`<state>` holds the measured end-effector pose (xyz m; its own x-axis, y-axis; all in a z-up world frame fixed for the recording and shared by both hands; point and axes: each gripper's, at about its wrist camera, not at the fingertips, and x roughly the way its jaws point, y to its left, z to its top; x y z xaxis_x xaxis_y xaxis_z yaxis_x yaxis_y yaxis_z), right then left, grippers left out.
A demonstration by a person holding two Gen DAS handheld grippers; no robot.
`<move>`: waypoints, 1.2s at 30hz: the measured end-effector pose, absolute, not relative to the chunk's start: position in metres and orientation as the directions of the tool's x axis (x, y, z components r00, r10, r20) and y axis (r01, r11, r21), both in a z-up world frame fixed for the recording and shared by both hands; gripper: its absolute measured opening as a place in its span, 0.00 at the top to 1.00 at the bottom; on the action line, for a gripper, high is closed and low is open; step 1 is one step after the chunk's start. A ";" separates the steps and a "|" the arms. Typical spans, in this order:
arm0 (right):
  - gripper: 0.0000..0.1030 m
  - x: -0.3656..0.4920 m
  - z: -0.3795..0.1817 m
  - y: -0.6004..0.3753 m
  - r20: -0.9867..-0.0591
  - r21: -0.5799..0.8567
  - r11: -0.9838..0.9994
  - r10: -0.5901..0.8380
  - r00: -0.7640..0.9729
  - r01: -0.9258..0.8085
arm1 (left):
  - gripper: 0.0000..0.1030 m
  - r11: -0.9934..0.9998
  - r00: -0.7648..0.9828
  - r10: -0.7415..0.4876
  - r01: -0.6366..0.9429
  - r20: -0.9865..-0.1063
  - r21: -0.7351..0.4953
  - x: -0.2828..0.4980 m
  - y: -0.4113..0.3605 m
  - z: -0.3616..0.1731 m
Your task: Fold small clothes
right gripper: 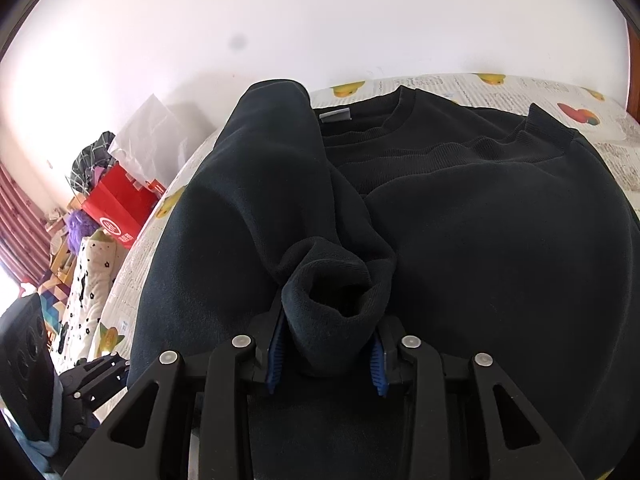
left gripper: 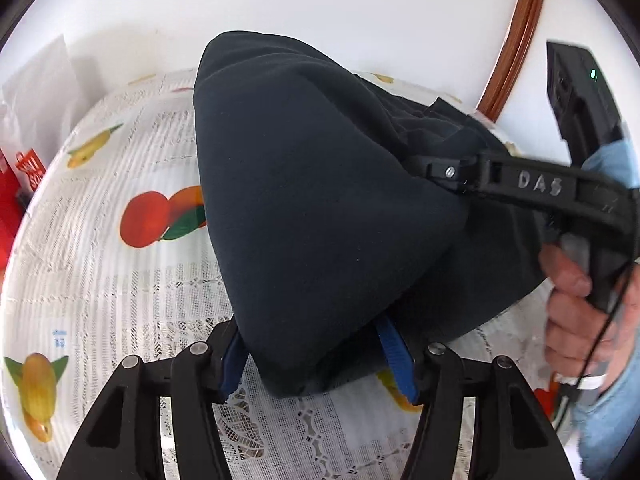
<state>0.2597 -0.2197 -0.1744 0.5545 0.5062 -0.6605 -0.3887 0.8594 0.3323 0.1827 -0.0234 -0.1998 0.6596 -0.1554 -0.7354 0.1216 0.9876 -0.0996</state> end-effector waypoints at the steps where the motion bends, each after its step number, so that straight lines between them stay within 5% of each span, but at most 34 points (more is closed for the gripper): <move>1: 0.73 0.259 -0.172 -0.221 -0.656 0.334 0.860 0.506 0.560 -0.386 | 0.43 0.990 0.661 -0.137 0.116 -0.738 -0.081 0.182 -0.027 -0.200; 4: 0.85 0.246 -0.151 -0.231 -0.577 0.334 0.853 0.522 0.628 -0.402 | 0.43 0.991 0.652 -0.131 0.106 -0.746 -0.081 0.184 -0.021 -0.200; 11: 0.86 0.169 -0.109 -0.296 -0.311 0.290 0.866 0.488 0.816 -0.408 | 0.43 0.991 0.651 -0.129 0.105 -0.748 -0.079 0.180 -0.014 -0.198; 19: 0.81 0.198 -0.189 -0.351 -0.553 0.496 0.843 0.492 0.673 -0.208 | 0.40 0.992 0.657 -0.112 0.113 -0.745 -0.050 0.182 -0.022 -0.199; 24: 0.67 0.205 -0.190 -0.346 -0.545 0.517 0.830 0.508 0.667 -0.210 | 0.36 0.993 0.667 -0.106 0.104 -0.738 -0.048 0.182 -0.023 -0.201; 29: 0.54 0.223 -0.191 -0.337 -0.540 0.556 0.803 0.544 0.642 -0.212 | 0.38 0.974 0.651 -0.226 0.178 -0.725 -0.143 0.180 -0.032 -0.199; 36: 0.57 0.231 -0.187 -0.325 -0.556 0.535 0.822 0.515 0.653 -0.193 | 0.29 0.988 0.679 -0.101 0.155 -0.727 0.008 0.188 -0.074 -0.202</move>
<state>0.2306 -0.3253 -0.1872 0.6525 0.5149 -0.5560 -0.1930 0.8224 0.5351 0.1883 -0.0736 -0.2019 0.6792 -0.1007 -0.7270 0.1553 0.9878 0.0082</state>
